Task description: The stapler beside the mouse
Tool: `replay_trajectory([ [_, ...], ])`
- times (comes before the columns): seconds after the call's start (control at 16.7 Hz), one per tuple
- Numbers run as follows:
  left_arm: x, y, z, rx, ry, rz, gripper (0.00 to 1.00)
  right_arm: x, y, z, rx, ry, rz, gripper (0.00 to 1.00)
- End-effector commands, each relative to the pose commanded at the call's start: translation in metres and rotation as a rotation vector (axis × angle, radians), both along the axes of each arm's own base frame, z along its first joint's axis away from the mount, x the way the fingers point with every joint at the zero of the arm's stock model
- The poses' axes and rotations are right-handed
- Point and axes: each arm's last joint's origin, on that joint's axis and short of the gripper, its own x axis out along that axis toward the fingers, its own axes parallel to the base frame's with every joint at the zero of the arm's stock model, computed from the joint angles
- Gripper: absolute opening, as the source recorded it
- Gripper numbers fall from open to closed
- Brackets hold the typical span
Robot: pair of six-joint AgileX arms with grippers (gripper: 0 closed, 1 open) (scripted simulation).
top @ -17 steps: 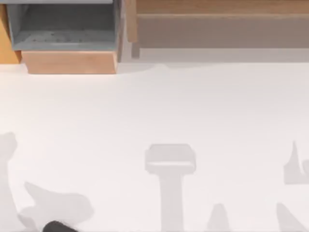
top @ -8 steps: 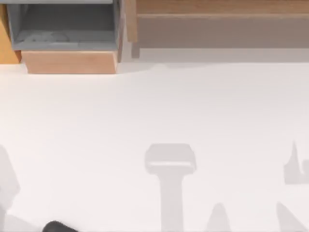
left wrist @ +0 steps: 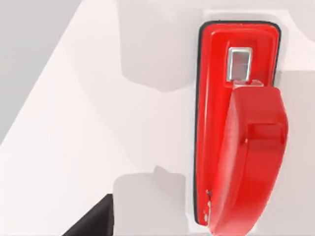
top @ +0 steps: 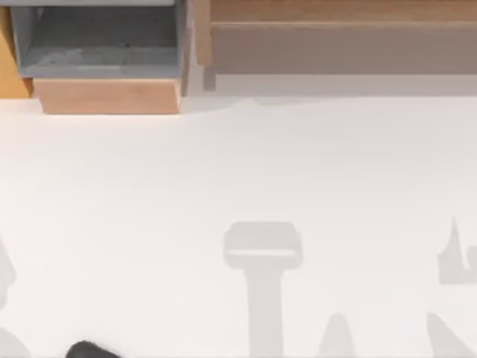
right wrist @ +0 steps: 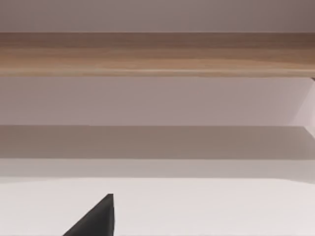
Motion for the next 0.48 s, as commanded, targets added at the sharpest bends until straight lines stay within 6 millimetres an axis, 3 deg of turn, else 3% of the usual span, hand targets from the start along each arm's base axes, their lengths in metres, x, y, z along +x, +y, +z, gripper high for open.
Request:
replay_trajectory([
  [0.12, 0.0, -0.001, -0.001, 0.0, 0.001, -0.003, 1.0, 0.0, 0.0, 0.0, 0.0, 0.0, 0.0, 1.0],
  [0.48, 0.001, 0.001, -0.042, 0.009, -0.009, 0.0, 1.0, 0.0, 0.0, 0.0, 0.0, 0.0, 0.0, 1.0],
])
